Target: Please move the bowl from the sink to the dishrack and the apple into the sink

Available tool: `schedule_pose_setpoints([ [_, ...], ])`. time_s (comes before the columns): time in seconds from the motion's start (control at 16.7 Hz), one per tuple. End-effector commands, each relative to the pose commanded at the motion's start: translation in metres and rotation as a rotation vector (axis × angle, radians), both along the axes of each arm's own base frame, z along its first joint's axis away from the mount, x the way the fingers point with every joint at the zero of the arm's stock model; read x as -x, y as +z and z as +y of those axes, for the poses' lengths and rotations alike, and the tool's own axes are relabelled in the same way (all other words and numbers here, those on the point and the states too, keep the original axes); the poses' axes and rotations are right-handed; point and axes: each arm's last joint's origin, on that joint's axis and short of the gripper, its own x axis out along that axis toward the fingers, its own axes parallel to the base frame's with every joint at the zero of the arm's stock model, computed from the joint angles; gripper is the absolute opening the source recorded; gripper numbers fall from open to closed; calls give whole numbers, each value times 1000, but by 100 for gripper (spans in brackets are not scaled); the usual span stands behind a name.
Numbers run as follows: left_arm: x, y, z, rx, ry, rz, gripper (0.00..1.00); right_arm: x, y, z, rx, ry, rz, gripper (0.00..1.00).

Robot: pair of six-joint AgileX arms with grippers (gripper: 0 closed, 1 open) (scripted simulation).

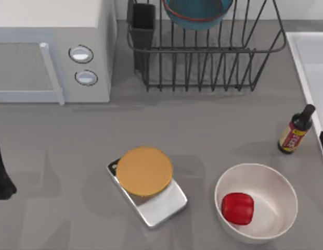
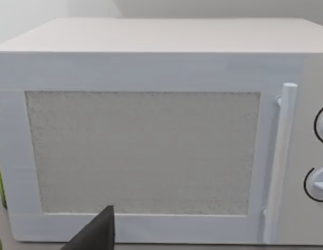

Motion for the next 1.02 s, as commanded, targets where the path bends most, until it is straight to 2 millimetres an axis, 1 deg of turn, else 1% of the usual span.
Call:
schedule_pose_setpoints([
  [0.18, 0, 0, 0, 0, 0, 0, 100, -24, 13, 32, -12, 65, 303, 100],
  [0.3, 0, 0, 0, 0, 0, 0, 100, -41, 15, 58, 14, 83, 507, 100],
  [0.42, 0, 0, 0, 0, 0, 0, 100, -58, 12, 87, 67, 80, 693, 100],
  [0.54, 0, 0, 0, 0, 0, 0, 100, -73, 3, 115, 136, 59, 847, 100],
  [0.66, 0, 0, 0, 0, 0, 0, 100, -84, -7, 139, 207, 30, 958, 100],
  [0.78, 0, 0, 0, 0, 0, 0, 100, -93, -15, 157, 262, 3, 1026, 100],
  [0.9, 0, 0, 0, 0, 0, 0, 100, -99, -20, 167, 297, -18, 1060, 100],
  [1.02, 0, 0, 0, 0, 0, 0, 100, -101, -22, 170, 310, -26, 1070, 100],
])
